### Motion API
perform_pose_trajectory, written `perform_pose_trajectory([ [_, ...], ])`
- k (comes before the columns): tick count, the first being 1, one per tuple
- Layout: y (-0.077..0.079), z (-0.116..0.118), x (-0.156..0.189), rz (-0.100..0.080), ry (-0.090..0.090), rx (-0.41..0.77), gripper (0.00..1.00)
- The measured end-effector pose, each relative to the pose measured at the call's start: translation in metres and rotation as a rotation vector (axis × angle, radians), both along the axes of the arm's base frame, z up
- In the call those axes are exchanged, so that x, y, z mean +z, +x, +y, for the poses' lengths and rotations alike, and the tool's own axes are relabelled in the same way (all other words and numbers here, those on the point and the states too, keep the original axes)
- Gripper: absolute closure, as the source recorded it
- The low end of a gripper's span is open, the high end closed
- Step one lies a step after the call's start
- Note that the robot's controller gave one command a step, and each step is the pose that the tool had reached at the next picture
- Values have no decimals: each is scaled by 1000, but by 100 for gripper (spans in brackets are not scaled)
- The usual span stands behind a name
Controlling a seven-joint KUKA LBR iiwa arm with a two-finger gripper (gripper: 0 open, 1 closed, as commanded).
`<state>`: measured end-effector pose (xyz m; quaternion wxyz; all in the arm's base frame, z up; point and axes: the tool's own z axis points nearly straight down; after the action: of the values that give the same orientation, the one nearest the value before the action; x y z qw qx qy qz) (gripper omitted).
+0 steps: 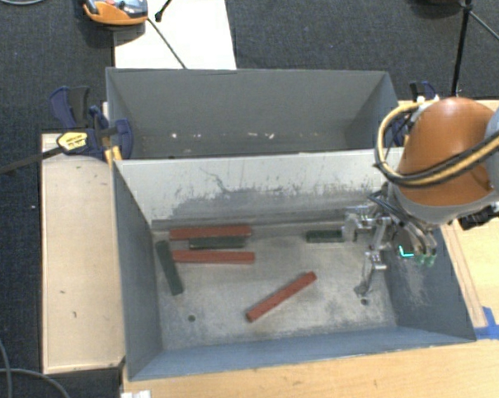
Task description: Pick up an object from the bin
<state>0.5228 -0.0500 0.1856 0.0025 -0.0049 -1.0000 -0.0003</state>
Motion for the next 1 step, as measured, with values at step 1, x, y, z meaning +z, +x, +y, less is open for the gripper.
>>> perform_pose_trajectory([
  [1,2,0,3,-7,-1,1,0],
])
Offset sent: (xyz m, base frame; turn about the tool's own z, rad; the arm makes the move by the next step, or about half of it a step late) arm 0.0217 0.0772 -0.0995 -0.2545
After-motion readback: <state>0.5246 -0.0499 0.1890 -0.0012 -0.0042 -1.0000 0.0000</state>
